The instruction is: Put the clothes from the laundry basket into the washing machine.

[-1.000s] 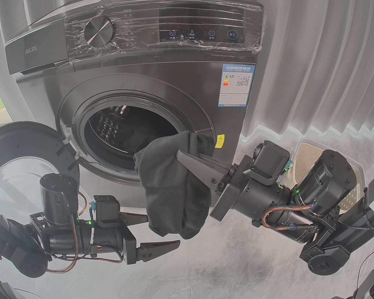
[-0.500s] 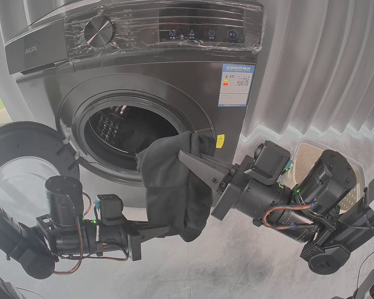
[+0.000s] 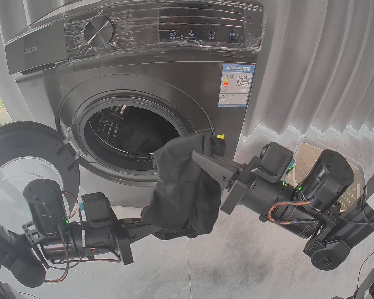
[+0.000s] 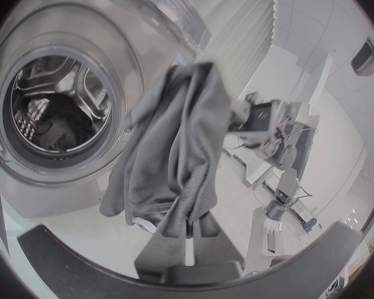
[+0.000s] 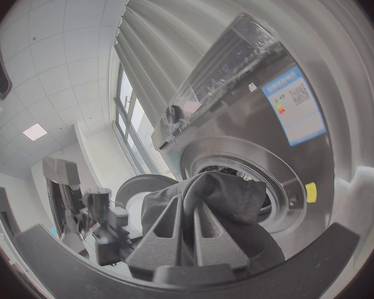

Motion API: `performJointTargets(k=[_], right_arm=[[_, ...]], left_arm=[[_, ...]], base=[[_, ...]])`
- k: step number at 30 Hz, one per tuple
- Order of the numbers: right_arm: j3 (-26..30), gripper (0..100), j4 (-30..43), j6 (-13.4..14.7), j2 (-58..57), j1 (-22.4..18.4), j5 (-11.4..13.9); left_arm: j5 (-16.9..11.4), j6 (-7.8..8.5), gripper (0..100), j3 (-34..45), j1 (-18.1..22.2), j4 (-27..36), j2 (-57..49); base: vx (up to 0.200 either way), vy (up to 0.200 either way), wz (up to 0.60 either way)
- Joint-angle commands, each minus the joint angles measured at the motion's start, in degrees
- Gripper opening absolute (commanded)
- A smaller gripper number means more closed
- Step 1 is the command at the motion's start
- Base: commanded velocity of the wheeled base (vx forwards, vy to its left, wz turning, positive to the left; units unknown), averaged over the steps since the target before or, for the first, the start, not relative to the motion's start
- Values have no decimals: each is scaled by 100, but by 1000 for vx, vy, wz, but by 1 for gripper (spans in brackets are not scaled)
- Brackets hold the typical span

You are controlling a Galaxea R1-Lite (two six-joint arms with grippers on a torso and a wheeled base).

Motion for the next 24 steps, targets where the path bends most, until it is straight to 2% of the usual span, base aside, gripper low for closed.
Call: performJointTargets(k=[1, 2, 3, 6, 8, 10, 16, 24], right_arm=[[725, 0, -12, -10, 103, -202, 109], [733, 100, -12, -1, 103, -202, 126], [689, 100, -21, -1, 112, -229, 153], [848, 100, -12, -37, 94, -255, 100], [1208, 100, -4, -212, 41, -387, 91], [1375, 100, -4, -318, 41, -484, 100], [1973, 100, 5, -379, 120, -747, 118], [2025, 100, -4, -494, 147, -941, 153]], left_arm=[[2, -108, 0, 299, -58, -336, -882], [2, -126, 0, 290, -58, -336, -926], [11, -249, 0, 255, -58, -363, -1076], [11, -363, 0, 123, -58, -415, -1278], [19, -522, 0, -9, -102, -407, -1357], [54, -530, 0, -62, -155, -415, -1340], [652, -574, 0, -387, -418, -415, -1260], [1496, -539, 0, -703, -998, -424, -962]], base=[[0, 0, 0], [0, 0, 0], [0, 0, 0], [0, 0, 0], [0, 0, 0], [0, 0, 0], [0, 0, 0], [0, 0, 0]])
